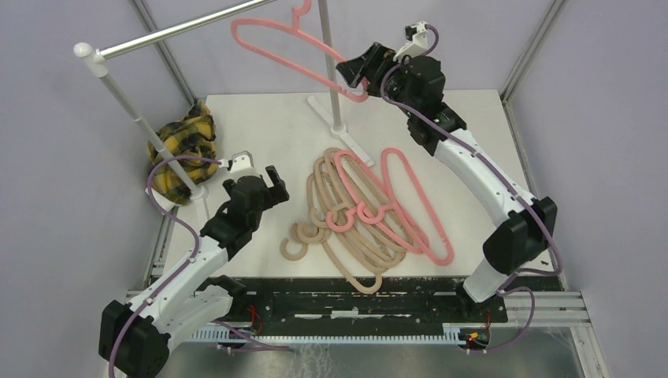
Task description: Organize the hangers
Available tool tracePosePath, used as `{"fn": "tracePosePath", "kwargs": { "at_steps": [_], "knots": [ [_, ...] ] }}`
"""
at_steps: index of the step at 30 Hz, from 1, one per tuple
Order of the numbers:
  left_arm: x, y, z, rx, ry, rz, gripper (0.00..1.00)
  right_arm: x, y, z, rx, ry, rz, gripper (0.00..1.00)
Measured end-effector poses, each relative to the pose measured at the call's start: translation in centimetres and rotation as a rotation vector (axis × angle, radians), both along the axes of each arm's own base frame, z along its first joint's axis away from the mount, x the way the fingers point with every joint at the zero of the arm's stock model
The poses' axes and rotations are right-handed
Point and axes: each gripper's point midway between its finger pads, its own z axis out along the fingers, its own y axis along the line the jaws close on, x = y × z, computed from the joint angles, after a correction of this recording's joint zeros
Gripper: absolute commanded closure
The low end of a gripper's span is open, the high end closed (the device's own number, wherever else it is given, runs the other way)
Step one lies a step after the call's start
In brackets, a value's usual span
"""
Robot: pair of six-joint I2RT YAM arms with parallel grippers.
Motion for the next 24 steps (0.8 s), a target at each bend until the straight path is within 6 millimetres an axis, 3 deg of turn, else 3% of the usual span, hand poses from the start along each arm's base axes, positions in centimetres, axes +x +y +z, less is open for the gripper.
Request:
{"fn": "tracePosePath", "kwargs": {
  "at_steps": [5, 10, 14, 16, 19, 21, 24],
  "knots": [
    [0.0, 0.0, -0.4, 0.007, 0.012, 0.001, 0.03, -2.2, -3.7, 2.6, -0.1, -0.112, -0.088, 0.0],
    [0.1, 0.0, -1.0, 0.017, 0.032, 0.0, 0.03, -3.7, -5.8, 5.4, -0.15, -0.208, -0.129, 0.0],
    [0.1, 0.0, -1.0, 0.018, 0.033, 0.0, 0.03, -4.6, -8.1, 4.9, -0.222, -0.18, -0.208, 0.01],
    [0.1, 0.0, -1.0, 0.018, 0.034, 0.0, 0.03, -5.1, -9.3, 3.5, -0.276, -0.119, -0.246, 0.07],
    [0.1, -0.1, -1.0, 0.017, 0.033, -0.001, 0.03, -6.2, -11.2, -0.4, -0.387, 0.012, -0.283, 0.13],
    [0.1, -0.1, -1.0, 0.015, 0.034, -0.004, 0.03, -7.4, -12.5, -4.5, -0.474, 0.118, -0.298, 0.15],
    [0.1, -0.3, -1.0, 0.011, 0.034, -0.01, 0.03, -10.9, -15.0, -12.2, -0.643, 0.316, -0.302, 0.19]
  ]
}}
